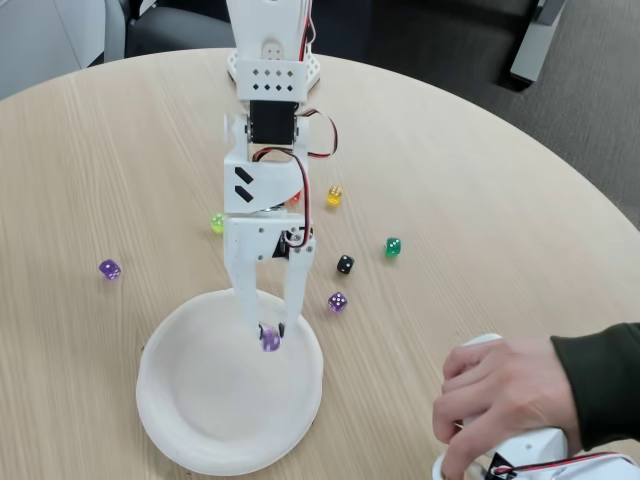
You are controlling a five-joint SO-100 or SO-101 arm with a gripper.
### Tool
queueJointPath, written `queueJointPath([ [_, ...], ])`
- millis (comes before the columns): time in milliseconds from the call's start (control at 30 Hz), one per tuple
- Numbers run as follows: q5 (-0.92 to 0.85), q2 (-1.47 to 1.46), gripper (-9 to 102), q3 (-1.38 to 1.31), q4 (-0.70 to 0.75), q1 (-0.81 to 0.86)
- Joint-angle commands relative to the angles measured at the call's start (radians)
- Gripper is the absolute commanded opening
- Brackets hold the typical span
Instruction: Pick a purple dice and put it in the plate.
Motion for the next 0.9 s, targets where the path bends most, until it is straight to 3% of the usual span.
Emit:
queueJointPath([
  [0, 0.023, 0.006, 10, -0.005, 0.002, 0.006],
  [67, 0.038, 0.009, 10, -0.005, 0.005, 0.006],
  [133, 0.066, 0.018, 1, -0.005, 0.006, 0.006],
  [367, 0.322, 0.026, 0, -0.003, 0.037, 0.005],
  [667, 0.681, 0.239, 0, -0.006, 0.483, -0.015],
  [867, 0.828, 0.388, 0, -0.005, 0.713, -0.135],
])
